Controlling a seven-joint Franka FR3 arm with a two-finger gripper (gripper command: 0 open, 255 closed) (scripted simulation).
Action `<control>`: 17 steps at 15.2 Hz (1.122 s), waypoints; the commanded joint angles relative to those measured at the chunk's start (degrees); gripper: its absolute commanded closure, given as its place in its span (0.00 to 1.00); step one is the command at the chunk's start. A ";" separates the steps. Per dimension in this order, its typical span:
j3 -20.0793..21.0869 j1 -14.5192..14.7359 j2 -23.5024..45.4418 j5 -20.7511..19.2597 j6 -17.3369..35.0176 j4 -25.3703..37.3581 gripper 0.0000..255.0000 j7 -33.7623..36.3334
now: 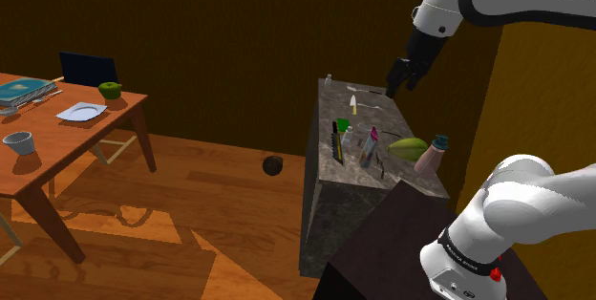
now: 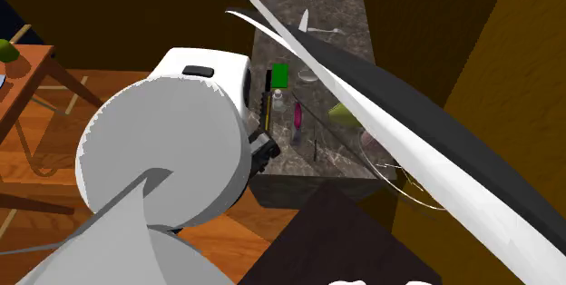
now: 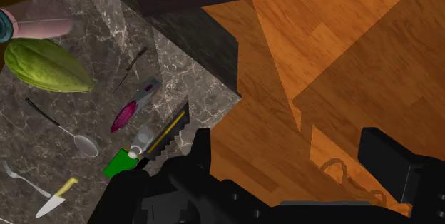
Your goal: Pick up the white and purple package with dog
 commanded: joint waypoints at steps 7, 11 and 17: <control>-4.35 -3.28 8.32 -1.33 8.04 -1.77 0.00 -0.12; -7.25 -5.25 14.77 -1.77 13.22 -1.89 0.00 -0.33; -11.63 -7.70 25.51 -1.35 20.41 -0.51 0.00 -1.09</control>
